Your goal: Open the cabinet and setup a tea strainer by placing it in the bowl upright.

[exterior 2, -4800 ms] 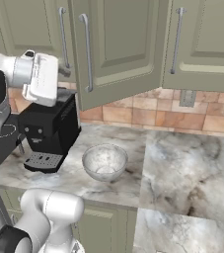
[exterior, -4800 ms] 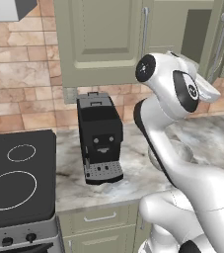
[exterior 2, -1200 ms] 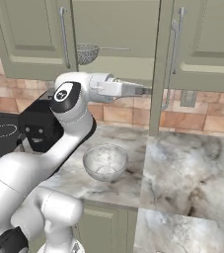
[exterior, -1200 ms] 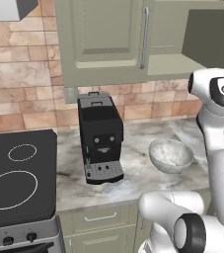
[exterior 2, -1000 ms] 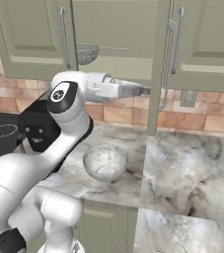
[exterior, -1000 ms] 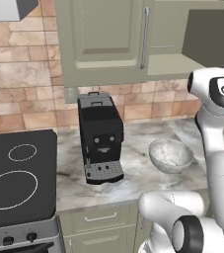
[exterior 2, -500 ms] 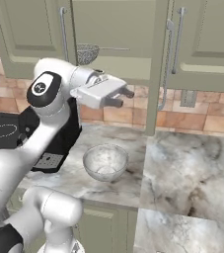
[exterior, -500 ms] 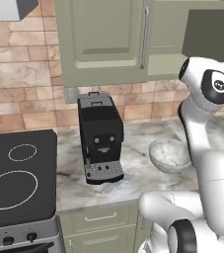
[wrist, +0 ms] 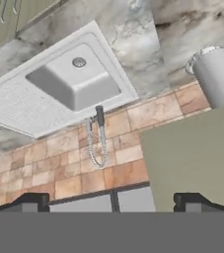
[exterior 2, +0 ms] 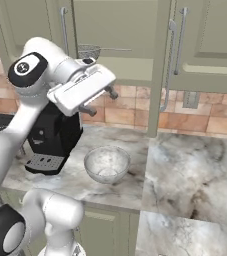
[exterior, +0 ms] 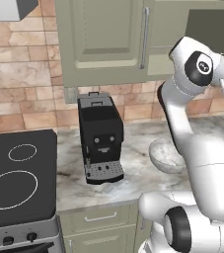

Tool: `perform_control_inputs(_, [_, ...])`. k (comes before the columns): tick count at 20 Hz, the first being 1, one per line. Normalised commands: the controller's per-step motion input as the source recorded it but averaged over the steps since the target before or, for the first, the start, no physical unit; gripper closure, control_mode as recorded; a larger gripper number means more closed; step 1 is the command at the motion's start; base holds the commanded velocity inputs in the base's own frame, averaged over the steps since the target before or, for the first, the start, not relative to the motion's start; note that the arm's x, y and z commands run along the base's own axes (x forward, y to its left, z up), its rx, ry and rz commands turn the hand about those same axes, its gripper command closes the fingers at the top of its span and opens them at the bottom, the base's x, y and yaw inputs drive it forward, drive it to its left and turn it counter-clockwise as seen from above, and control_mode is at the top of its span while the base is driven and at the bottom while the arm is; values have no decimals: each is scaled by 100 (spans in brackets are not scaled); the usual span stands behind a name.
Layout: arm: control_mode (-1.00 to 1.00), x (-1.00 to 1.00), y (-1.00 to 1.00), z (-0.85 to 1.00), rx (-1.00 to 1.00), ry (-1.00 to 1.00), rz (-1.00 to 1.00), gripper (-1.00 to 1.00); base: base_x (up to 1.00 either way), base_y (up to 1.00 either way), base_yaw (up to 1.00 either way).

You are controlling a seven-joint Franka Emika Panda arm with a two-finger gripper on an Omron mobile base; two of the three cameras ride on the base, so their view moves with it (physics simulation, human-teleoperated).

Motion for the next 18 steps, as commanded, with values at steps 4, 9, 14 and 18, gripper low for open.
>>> perform_control_inputs(4, [-100,6,53,-20,9,-46,-35,-100,0,0,0])
perform_control_inputs(9, [-100,2,36,-25,19,-45,-42,-100,0,0,0])
perform_control_inputs(14, [-100,18,47,-13,29,-43,-46,-100,0,0,0])
perform_control_inputs(18, [-100,8,79,-6,21,-52,-23,-100,0,0,0])
